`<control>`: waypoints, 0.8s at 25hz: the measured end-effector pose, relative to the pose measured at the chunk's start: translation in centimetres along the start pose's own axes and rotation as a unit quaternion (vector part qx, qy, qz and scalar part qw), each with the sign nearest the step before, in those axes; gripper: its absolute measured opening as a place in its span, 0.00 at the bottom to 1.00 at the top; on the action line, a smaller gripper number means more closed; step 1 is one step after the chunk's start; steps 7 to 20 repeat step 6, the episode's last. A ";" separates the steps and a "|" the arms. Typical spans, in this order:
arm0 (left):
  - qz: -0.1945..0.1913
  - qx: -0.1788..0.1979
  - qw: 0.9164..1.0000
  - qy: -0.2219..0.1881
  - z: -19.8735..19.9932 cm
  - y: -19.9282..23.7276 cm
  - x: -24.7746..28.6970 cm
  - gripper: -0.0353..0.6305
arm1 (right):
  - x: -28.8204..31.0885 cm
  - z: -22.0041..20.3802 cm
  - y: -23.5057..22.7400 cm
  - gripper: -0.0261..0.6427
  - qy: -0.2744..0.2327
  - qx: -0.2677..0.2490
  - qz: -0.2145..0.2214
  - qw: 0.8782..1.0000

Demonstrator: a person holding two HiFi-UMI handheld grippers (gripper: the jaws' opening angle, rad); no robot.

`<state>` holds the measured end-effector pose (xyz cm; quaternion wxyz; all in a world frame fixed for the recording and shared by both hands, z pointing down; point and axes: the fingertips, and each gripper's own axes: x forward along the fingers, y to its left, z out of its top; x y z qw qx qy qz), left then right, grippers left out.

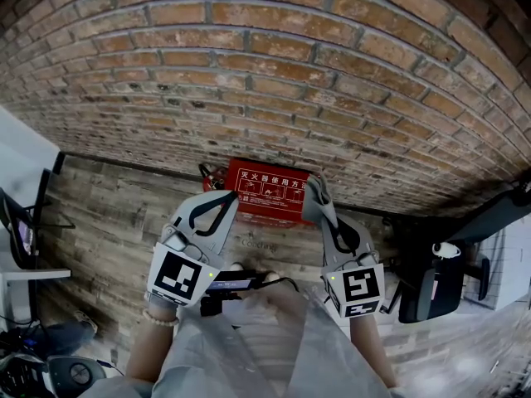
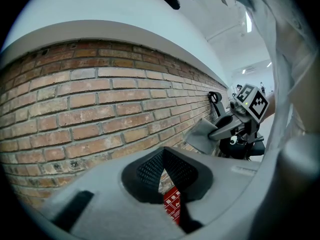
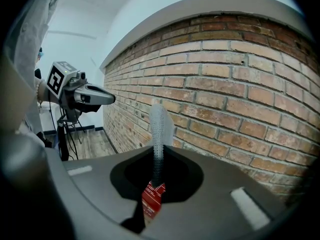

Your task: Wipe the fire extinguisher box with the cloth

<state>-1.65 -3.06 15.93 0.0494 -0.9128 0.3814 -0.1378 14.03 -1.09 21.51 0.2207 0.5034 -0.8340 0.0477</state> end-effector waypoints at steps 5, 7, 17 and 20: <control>0.001 -0.001 1.000 0.002 -0.1 0.4 0.3 0.05 | 0.5 0.2 -0.1 0.07 0.000 0.000 0.001 1.000; 0.001 -0.002 1.000 0.003 -0.2 0.4 0.3 0.05 | 0.6 0.2 -0.1 0.07 0.000 0.000 0.001 1.000; 0.001 -0.002 1.000 0.003 -0.2 0.4 0.3 0.05 | 0.6 0.2 -0.1 0.07 0.000 0.000 0.001 1.000; 0.001 -0.002 1.000 0.003 -0.2 0.4 0.3 0.05 | 0.6 0.2 -0.1 0.07 0.000 0.000 0.001 1.000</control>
